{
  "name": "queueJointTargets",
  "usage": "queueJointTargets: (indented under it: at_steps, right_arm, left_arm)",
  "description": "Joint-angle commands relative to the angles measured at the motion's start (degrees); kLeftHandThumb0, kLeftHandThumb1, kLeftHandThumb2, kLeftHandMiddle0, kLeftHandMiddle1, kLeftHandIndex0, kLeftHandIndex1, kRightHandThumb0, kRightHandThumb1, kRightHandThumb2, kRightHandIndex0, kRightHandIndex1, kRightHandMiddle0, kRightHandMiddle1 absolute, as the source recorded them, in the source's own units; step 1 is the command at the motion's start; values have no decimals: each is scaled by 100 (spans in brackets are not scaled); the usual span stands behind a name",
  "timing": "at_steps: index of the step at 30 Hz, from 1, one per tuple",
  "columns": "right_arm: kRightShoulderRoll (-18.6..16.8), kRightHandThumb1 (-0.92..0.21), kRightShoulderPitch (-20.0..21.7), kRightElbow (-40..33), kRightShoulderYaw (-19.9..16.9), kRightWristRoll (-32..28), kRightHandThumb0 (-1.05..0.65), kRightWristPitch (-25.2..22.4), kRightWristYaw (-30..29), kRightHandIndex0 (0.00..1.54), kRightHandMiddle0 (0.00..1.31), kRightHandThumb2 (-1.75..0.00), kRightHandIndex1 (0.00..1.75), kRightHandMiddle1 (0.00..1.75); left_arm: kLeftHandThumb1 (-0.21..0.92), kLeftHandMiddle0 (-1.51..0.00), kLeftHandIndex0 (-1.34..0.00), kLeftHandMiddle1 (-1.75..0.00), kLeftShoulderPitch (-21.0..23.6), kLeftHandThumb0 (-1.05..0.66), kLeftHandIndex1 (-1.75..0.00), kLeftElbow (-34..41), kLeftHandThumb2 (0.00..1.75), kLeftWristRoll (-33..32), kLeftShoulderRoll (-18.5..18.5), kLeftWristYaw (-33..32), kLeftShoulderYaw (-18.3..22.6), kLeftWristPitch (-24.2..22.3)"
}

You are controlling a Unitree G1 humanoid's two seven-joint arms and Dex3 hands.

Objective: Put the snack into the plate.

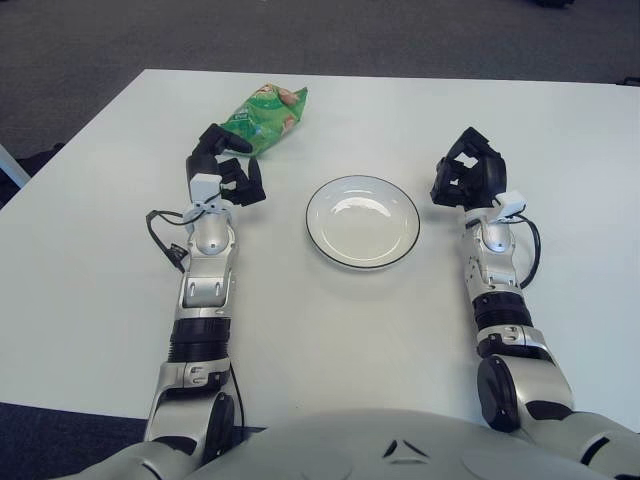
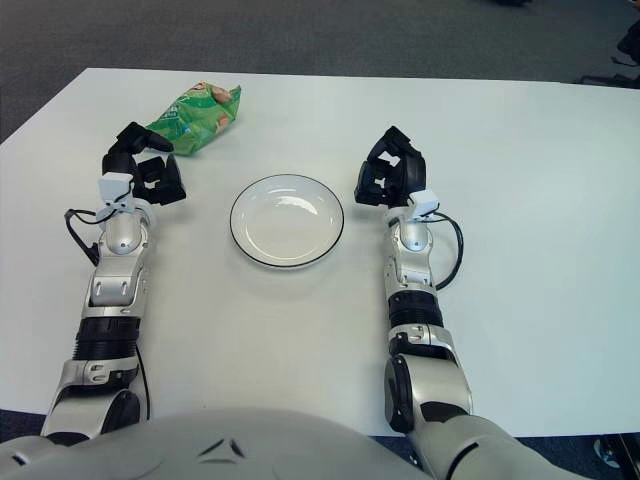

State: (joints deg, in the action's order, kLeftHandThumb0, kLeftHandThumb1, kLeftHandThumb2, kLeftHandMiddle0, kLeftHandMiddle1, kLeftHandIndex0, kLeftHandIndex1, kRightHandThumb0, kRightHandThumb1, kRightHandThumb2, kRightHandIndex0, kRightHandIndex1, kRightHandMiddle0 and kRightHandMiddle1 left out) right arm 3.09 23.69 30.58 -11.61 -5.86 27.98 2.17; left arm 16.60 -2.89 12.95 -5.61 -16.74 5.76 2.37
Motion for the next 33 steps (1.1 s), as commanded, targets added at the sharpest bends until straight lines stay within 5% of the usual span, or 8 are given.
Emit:
queueJointTargets:
  at_steps: [1,13,33]
  right_arm:
    - [-101,-16,-779,340,-16,13,-55,-38,-68,130,75,-151,175,175]
    - [-87,-16,-774,340,8,20,-55,-51,-92,130,74,-151,175,175]
    - [-107,-17,-760,476,23,12,-54,32,-63,131,74,-150,175,175]
  left_arm:
    - [28,-124,-64,-175,317,-49,-175,-299,136,336,-289,-139,-83,403]
    - [26,-129,-66,-175,996,-50,-175,-953,139,1726,-1216,-433,-569,671]
    - [27,-124,-65,-175,1946,-50,-175,-2039,137,2909,-1922,-598,-1339,509]
